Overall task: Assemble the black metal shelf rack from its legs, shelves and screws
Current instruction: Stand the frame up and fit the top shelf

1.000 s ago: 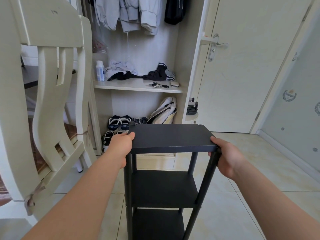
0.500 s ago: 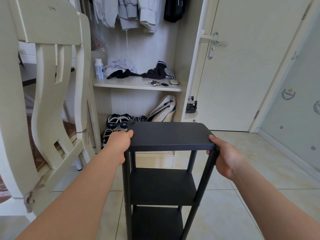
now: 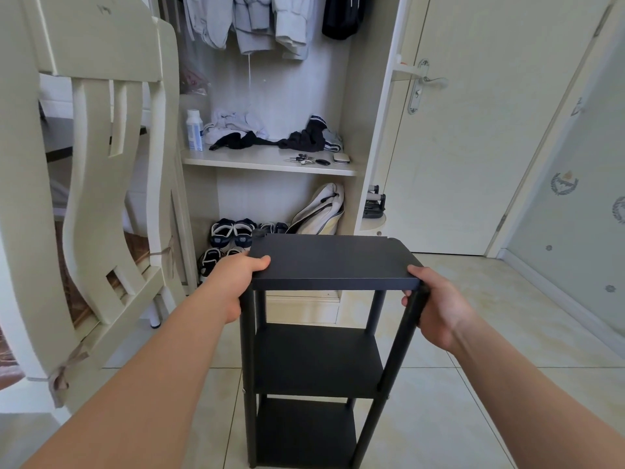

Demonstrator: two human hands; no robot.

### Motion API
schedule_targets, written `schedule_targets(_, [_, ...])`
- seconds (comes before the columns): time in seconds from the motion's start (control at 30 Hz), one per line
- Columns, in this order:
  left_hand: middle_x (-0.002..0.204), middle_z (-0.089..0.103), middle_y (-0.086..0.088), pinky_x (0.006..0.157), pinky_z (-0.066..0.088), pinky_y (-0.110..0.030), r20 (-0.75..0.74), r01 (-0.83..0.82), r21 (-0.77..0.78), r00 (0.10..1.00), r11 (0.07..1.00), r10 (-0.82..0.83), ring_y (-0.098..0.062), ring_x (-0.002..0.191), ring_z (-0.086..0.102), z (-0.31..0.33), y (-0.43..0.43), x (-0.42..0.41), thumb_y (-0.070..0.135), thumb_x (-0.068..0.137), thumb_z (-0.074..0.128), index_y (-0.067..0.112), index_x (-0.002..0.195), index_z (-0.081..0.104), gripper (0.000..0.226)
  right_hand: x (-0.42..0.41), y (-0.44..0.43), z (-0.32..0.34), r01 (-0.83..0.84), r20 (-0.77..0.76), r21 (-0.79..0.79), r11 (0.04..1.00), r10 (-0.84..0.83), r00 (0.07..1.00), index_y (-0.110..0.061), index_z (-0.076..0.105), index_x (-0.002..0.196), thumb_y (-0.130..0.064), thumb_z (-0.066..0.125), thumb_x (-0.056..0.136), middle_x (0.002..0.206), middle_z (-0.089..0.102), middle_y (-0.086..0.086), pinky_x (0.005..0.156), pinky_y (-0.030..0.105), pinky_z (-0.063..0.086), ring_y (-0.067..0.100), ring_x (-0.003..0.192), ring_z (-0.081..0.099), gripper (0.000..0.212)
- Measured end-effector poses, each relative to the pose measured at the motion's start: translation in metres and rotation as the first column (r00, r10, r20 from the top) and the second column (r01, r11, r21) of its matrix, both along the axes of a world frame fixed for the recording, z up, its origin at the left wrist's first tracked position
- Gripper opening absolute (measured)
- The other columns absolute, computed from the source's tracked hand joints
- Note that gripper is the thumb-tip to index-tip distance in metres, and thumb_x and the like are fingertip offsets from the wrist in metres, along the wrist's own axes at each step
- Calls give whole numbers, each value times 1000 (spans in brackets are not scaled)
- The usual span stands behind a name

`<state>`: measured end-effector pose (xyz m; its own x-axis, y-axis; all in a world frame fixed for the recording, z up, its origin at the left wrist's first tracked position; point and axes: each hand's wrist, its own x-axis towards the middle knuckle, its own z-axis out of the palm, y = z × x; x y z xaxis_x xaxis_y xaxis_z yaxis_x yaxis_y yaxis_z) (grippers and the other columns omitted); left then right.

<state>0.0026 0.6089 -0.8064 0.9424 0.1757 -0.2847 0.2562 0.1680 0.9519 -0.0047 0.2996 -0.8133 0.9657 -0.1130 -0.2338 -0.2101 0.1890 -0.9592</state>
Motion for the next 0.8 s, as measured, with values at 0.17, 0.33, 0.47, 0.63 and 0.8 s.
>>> schedule_targets(0.17, [110, 73, -5, 68, 52, -32, 2, 18, -7, 1000, 1000, -18, -23, 94, 69, 1, 0, 0, 17, 95, 64, 20, 125, 64, 30, 2, 2, 0, 32, -4, 16, 999, -32, 999, -19, 60, 79, -30, 65, 93, 64, 47, -1, 68, 28, 38, 16, 63, 41, 18])
schedule_targets(0.33, [109, 74, -6, 71, 54, -33, 18, 9, -15, 1000, 1000, -8, -25, 98, 69, 0, -1, 1, 13, 95, 62, 18, 125, 64, 30, 1, 4, 0, 55, 12, 21, 998, -55, 998, -18, 65, 84, -26, 65, 93, 58, 55, -7, 66, 27, 39, 15, 64, 42, 12])
schedule_targets(0.47, [108, 74, -7, 70, 54, -34, 13, -11, -12, 1000, 1000, 11, -25, 95, 70, -2, 0, 4, 12, 94, 62, 19, 123, 64, 30, 2, 4, -2, 76, 3, -3, 997, -76, 997, -17, 65, 88, -26, 65, 94, 66, 56, -7, 68, 27, 38, 16, 66, 42, 11])
schedule_targets(0.63, [107, 74, -7, 83, 57, -39, 13, -15, 0, 1000, 1000, 15, -26, 96, 70, -3, -1, 6, 9, 93, 62, 18, 122, 66, 31, 1, 3, -7, 79, 6, -12, 997, -79, 997, -13, 63, 99, -26, 65, 94, 84, 51, 1, 75, 28, 39, 17, 72, 42, 14])
schedule_targets(0.8, [108, 74, -4, 83, 56, -38, 6, -31, 12, 1000, 999, 31, -25, 98, 70, -3, -3, 5, 13, 92, 63, 21, 125, 63, 33, 1, 5, -6, 116, -17, -30, 993, -117, 993, -15, 64, 100, -29, 65, 94, 87, 54, 0, 75, 29, 41, 18, 76, 45, 15])
